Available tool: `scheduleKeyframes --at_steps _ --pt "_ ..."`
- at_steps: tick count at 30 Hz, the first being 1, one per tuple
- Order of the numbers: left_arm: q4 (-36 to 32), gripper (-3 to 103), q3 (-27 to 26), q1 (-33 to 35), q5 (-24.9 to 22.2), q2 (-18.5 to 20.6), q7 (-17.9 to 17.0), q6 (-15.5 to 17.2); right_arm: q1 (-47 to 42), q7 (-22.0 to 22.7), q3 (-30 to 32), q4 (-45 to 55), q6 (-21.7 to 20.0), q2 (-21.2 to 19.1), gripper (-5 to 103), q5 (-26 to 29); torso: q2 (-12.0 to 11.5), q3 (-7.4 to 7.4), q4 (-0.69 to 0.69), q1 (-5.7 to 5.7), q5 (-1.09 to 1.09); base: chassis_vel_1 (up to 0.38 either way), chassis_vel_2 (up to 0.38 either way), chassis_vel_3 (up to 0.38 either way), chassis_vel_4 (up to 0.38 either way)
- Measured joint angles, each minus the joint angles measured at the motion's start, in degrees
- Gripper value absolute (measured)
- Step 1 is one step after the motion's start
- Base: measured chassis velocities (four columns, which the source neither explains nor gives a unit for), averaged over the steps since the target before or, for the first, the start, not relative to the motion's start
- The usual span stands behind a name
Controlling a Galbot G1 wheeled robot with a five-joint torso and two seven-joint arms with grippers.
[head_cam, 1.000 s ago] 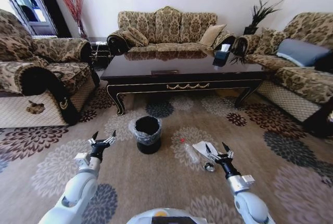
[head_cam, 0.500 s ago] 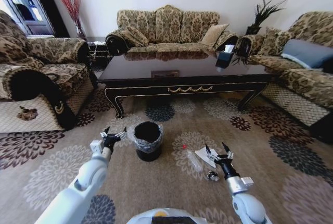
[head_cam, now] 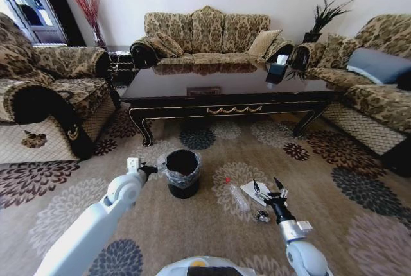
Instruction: Move to the front of the table and pick up the trash from the floor, then place it into the trash bin.
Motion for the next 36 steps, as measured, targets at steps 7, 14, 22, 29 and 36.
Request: scheduleKeyframes --at_steps 7,14,22,29,36 --pt "5.12 100 2.2 -7.13 -13.76 -4.32 -9.94 1.23 -0.44 0.0 0.38 0.01 0.08 -0.08 100 -0.27 0.0 0.0 -0.01 0.0 0.01 0.0 0.0 0.0 0.0" --pt "8.05 99 3.56 -10.34 -18.15 -4.14 -13.42 1.16 -0.42 0.01 0.46 -0.01 0.09 0.05 100 -0.32 0.0 0.0 0.0 0.0 0.01 0.0 0.0 0.0 0.0" --pt "13.87 98 4.72 -13.0 -20.81 -4.32 -14.02 0.99 -0.15 0.02 0.46 -0.13 0.17 -0.01 100 -0.3 0.0 0.0 0.01 0.0 0.01 0.0 0.0 0.0 0.0" --pt "21.43 98 6.83 -16.7 -22.04 -7.19 -13.98 0.88 -0.35 0.03 0.47 -0.2 0.22 -0.03 100 -0.27 0.0 0.0 0.0 0.0 0.01 0.0 0.0 0.0 0.0" --pt "26.12 97 7.77 -18.36 -23.43 -9.85 -14.79 0.85 -0.55 0.06 1.32 -0.29 0.32 -0.08 100 0.17 0.0 0.0 0.0 0.0 0.01 0.0 0.0 0.0 0.0"
